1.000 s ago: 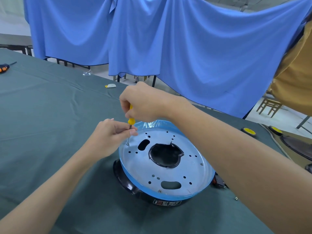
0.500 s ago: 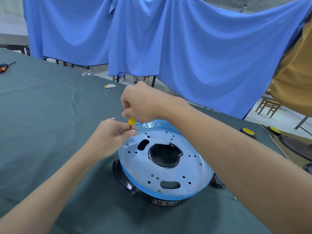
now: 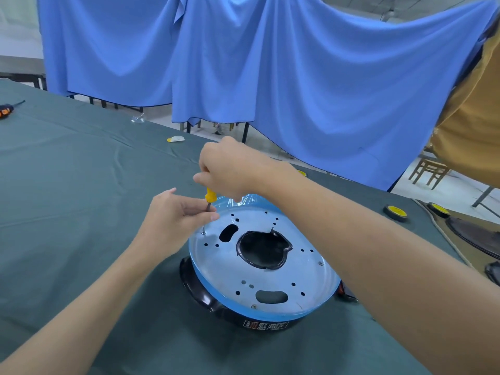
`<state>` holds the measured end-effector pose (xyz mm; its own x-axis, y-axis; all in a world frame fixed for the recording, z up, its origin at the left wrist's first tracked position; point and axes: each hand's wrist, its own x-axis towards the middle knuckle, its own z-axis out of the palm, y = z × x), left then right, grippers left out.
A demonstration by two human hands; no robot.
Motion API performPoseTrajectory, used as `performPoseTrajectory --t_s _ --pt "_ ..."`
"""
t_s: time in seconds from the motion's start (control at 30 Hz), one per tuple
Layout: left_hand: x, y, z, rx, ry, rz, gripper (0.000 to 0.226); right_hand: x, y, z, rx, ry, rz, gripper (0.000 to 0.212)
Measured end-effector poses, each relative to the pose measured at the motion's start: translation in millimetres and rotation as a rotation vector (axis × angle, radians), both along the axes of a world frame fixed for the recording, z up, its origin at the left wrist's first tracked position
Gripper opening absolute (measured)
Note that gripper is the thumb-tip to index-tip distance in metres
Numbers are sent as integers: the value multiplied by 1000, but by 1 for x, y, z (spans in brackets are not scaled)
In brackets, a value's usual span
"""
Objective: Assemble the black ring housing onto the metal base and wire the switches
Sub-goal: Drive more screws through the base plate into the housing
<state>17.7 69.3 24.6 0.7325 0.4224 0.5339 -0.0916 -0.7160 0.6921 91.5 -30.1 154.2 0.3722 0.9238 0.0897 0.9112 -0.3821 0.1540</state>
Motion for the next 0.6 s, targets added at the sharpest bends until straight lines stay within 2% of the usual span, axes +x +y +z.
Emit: performPoseTrajectory --t_s 0.07,0.23,0.4,0.47,0.53,0.57,0.6 --pt "-1 -1 0 16 16 18 14 1 -1 -1 6 49 -34 37" --pt "-2 4 4 29 92 -86 18 2 -10 11 4 74 114 4" --pt "0 -2 0 -61 4 18 7 3 -2 0 31 60 -12 35" --pt "-1 -2 2 -54 31 12 11 2 -3 1 22 31 23 30" --pt "-2 0 6 -28 71 -41 13 0 -6 7 26 55 108 8" --pt "-2 1 7 -17 98 -72 15 0 -6 10 31 62 137 4" --pt "-2 1 8 -2 123 -96 16 0 -6 11 45 61 137 14"
